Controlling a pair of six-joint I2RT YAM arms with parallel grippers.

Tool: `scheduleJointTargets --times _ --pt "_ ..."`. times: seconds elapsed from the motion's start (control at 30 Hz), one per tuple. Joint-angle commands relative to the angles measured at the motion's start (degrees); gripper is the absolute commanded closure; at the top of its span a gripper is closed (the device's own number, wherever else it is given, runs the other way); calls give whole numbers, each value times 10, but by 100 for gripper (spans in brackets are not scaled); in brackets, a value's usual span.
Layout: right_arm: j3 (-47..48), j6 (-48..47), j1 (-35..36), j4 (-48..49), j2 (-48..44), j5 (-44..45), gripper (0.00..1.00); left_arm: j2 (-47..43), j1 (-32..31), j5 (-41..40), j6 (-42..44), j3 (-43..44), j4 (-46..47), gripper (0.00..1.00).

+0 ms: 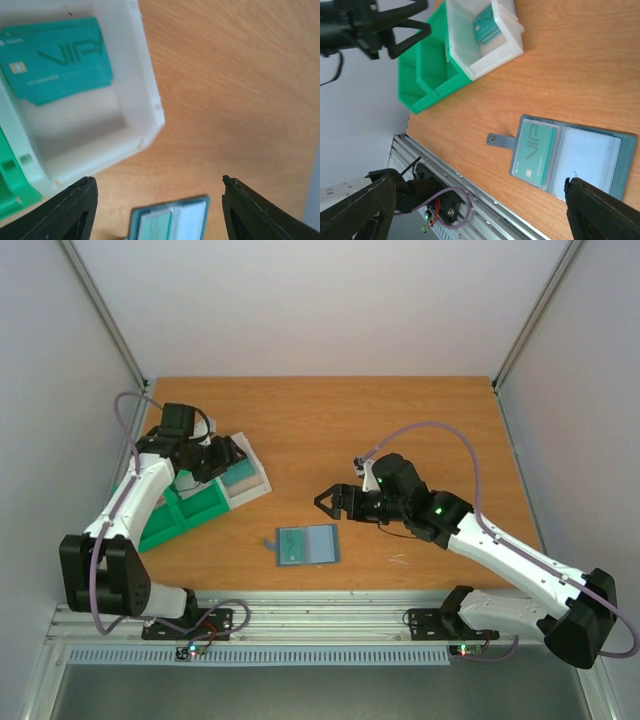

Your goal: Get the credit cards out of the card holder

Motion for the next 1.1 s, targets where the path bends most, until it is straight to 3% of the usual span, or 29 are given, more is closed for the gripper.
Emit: scheduleJointTargets --times 0.0,0.13,0.3,0.37,0.47,0.57,0.83,0.93,1.07 --pt "-9 -1 2 13 25 -13 11 -46 -10 71 41 -17 -55 31" --pt "-24 9 2 21 47 -15 20 -90 -26 123 40 -59 -64 32" --pt "-42 17 6 41 66 -16 46 -131 -54 134 37 -105 -70 35" --pt "-42 18 7 44 82 -21 55 -139 -69 139 36 -119 -70 41" --pt "-41 17 11 50 106 -22 64 -156 -90 143 19 -148 -47 46" --pt "-41 13 15 64 129 -20 69 -166 -106 151 -7 -187 -10 48" --pt "-21 -13 23 75 215 -26 74 -154 -152 153 -56 -257 74 70" --pt "-20 -12 25 91 241 -33 76 -149 -165 150 -79 -281 114 84" --pt "-20 -7 29 118 274 -52 78 -129 -185 138 -97 -302 151 93"
